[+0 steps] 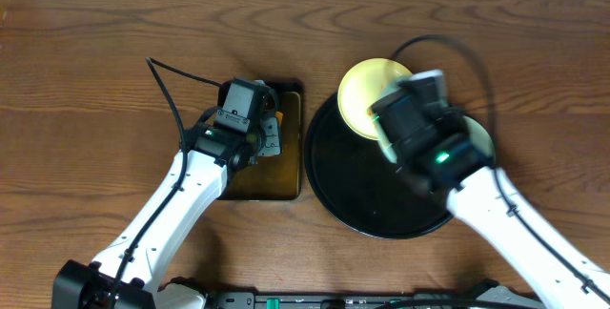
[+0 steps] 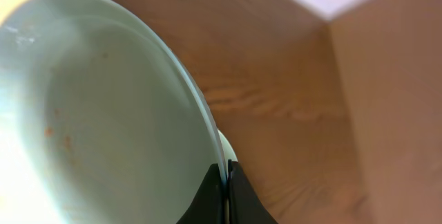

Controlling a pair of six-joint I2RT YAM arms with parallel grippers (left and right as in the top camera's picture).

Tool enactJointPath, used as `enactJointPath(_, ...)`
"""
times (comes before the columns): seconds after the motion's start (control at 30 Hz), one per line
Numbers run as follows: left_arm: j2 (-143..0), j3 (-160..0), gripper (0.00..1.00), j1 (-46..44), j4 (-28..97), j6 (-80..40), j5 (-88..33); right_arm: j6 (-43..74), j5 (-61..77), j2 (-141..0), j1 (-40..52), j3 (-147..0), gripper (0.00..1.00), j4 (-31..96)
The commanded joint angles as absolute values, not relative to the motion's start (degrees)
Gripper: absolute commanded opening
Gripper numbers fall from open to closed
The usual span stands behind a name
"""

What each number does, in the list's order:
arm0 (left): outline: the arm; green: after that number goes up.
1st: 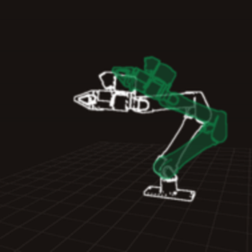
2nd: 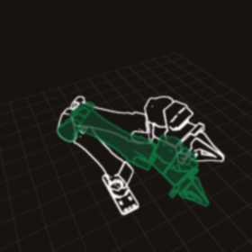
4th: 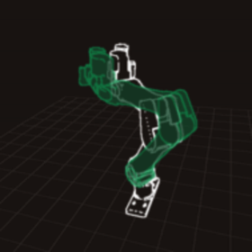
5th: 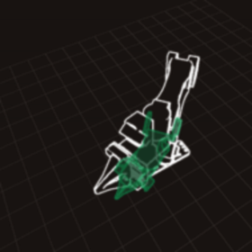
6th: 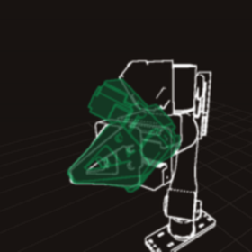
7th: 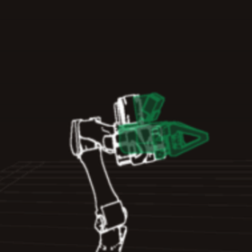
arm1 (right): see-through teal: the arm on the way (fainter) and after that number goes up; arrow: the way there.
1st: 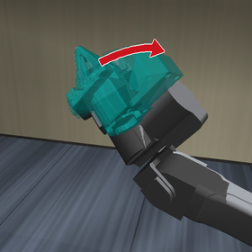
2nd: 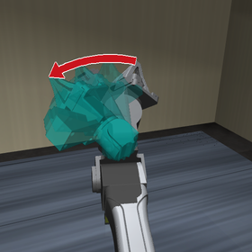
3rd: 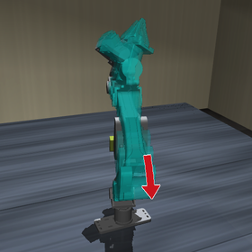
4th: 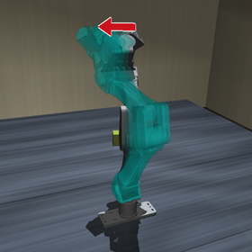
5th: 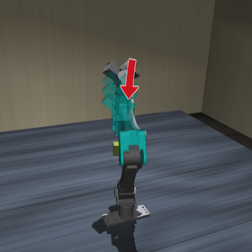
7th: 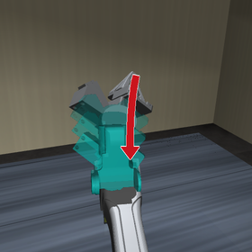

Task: Clean dirty plates on tray and stack at the side
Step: 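Lift the right pale blue plate with the right gripper and move it right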

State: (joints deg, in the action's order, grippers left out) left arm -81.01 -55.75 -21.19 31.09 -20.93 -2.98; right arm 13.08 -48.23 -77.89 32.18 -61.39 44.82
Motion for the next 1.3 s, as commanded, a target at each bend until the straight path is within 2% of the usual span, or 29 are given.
enactJointPath(0.0, -81.45, -55.57, 0.08, -21.02, 31.09, -20.21, -2.28, 19.99, -40.23, -77.87, 23.73, -62.61, 0.01, 43.64)
enactJointPath(0.33, -81.45, -55.57, 0.08, -21.02, 31.27, -20.21, -2.31, 24.75, -18.48, -77.91, -6.76, -62.61, 0.01, 39.16)
enactJointPath(0.53, -81.45, -55.57, 0.08, -21.02, 31.27, -20.23, -2.31, 27.86, -16.01, -78.72, -20.08, -62.59, 0.01, 38.30)
enactJointPath(0.87, -81.45, -55.57, 0.08, -21.02, 31.46, -20.23, -2.31, 28.88, -16.23, -86.72, -30.11, -62.52, 0.01, 37.89)
enactJointPath(1.0, -81.45, -55.57, 0.08, -21.02, 32.08, -20.21, -2.31, 28.84, -16.16, -89.58, -30.81, -62.52, 0.01, 37.39)
enactJointPath(1.13, -81.45, -55.57, 0.08, -21.02, 32.08, -20.23, -2.28, 25.15, -8.78, -91.53, -29.89, -62.52, 0.01, 37.04)
enactJointPath(1.17, -81.45, -55.57, 0.08, -21.02, 32.08, -20.23, -2.28, 24.45, -6.76, -91.72, -29.56, -62.52, 0.06, 37.23)
enactJointPath(1.27, -81.45, -55.57, 0.08, -21.02, 32.10, -20.21, -2.28, 22.48, -2.33, -91.68, -28.73, -62.52, 0.36, 38.57)
